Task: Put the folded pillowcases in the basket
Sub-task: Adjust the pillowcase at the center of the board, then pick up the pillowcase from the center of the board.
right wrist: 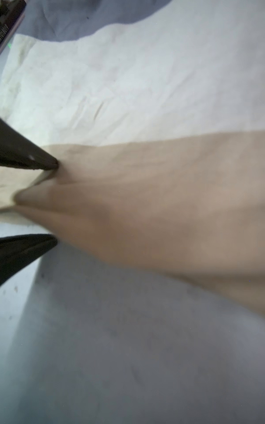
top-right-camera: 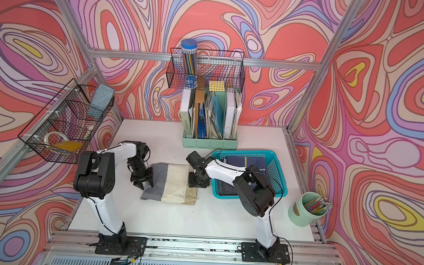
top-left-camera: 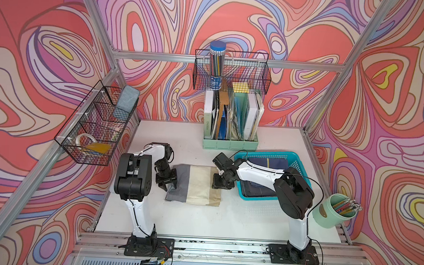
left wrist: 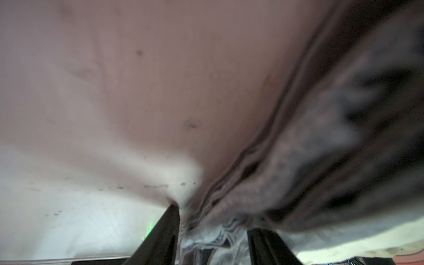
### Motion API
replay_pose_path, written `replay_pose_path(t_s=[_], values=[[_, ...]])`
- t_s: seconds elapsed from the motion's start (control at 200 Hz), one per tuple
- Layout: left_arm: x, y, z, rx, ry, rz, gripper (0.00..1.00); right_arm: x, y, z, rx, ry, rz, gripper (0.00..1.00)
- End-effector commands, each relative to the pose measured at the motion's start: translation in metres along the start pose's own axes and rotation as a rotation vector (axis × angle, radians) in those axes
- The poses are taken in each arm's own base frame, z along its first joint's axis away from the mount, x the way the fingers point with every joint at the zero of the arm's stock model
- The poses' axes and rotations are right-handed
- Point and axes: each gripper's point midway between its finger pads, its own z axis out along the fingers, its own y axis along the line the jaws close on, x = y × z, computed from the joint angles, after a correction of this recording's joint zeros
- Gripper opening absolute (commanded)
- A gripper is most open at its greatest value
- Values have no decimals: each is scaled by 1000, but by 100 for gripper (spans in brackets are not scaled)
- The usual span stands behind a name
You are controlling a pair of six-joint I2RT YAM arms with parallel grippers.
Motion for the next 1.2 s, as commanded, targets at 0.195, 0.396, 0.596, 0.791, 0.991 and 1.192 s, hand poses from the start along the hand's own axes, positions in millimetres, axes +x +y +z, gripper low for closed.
replay_pose_path(t_s=[0.195, 0.396, 0.596, 0.791, 0.991, 1.192], values=[[8, -35, -1, 44, -7, 50, 51, -24, -13, 3, 73, -5, -74, 47], [9, -26, 1, -31, -55, 31, 49, -14, -28, -20, 127, -27, -57, 55], [11, -19, 2, -53, -75, 14, 49, 13, -36, -15, 147, 41, -28, 57], [17, -21, 13, -17, -59, -12, 46, 22, -26, 6, 90, 83, 4, 59], [24, -23, 28, -3, -36, -24, 29, 32, -12, 28, 19, 126, 48, 49], [27, -30, 37, -2, -14, -3, 0, 39, -15, 33, 11, 136, 59, 12]])
